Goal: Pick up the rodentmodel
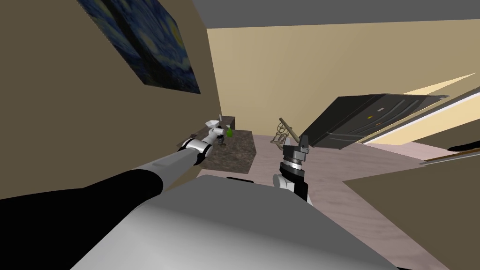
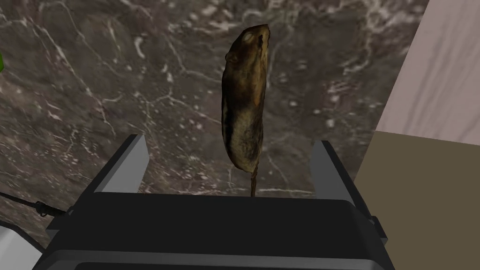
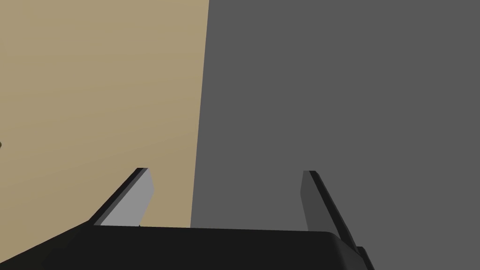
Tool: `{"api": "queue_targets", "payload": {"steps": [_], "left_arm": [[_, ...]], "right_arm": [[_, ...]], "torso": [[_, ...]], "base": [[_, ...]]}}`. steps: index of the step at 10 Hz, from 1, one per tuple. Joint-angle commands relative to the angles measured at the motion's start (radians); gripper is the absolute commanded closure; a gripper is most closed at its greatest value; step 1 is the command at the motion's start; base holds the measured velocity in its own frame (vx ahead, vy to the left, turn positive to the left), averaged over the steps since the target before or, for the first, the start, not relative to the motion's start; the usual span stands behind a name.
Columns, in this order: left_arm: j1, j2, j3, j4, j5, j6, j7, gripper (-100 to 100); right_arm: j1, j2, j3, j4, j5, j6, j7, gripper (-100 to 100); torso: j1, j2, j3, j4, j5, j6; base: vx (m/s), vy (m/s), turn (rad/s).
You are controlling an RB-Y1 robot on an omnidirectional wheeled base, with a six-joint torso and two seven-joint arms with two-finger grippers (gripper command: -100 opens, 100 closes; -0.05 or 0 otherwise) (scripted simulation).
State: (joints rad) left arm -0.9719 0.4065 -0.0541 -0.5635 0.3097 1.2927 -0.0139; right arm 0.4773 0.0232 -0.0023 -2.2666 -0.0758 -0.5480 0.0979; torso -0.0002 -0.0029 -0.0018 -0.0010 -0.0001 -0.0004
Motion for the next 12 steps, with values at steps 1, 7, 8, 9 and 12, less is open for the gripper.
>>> {"api": "queue_targets", "payload": {"steps": [1, 7, 8, 9, 12], "left_arm": [[-0.021, 0.003, 0.001, 0.046, 0.007, 0.025, -0.007, -100], [-0.043, 0.009, 0.002, 0.089, 0.015, 0.068, -0.012, 0], [-0.012, 0.059, 0.028, 0.107, 0.036, 0.045, -0.062, -100], [0.004, 0.087, 0.041, 0.116, 0.046, 0.033, -0.091, -100], [0.051, 0.165, 0.079, 0.142, 0.077, -0.002, -0.172, -100]], "right_arm": [[0.0, 0.0, 0.0, 0.0, 0.0, 0.0, 0.0, 0], [0.0, 0.0, 0.0, 0.0, 0.0, 0.0, 0.0, 0], [0.0, 0.0, 0.0, 0.0, 0.0, 0.0, 0.0, 0], [0.0, 0.0, 0.0, 0.0, 0.0, 0.0, 0.0, 0], [0.0, 0.0, 0.0, 0.0, 0.0, 0.0, 0.0, 0]], "torso": [[0.0, 0.0, 0.0, 0.0, 0.0, 0.0], [0.0, 0.0, 0.0, 0.0, 0.0, 0.0], [0.0, 0.001, 0.001, 0.0, 0.0, 0.0], [-0.003, 0.001, 0.001, 0.0, -0.001, 0.0], [-0.009, 0.001, 0.0, 0.0, -0.002, 0.0]], "base": [[0.04, -0.01, -0.006], [0.031, -0.008, -0.004], [0.021, -0.083, -0.133], [0.048, -0.166, -0.127], [0.028, -0.142, -0.095]]}}
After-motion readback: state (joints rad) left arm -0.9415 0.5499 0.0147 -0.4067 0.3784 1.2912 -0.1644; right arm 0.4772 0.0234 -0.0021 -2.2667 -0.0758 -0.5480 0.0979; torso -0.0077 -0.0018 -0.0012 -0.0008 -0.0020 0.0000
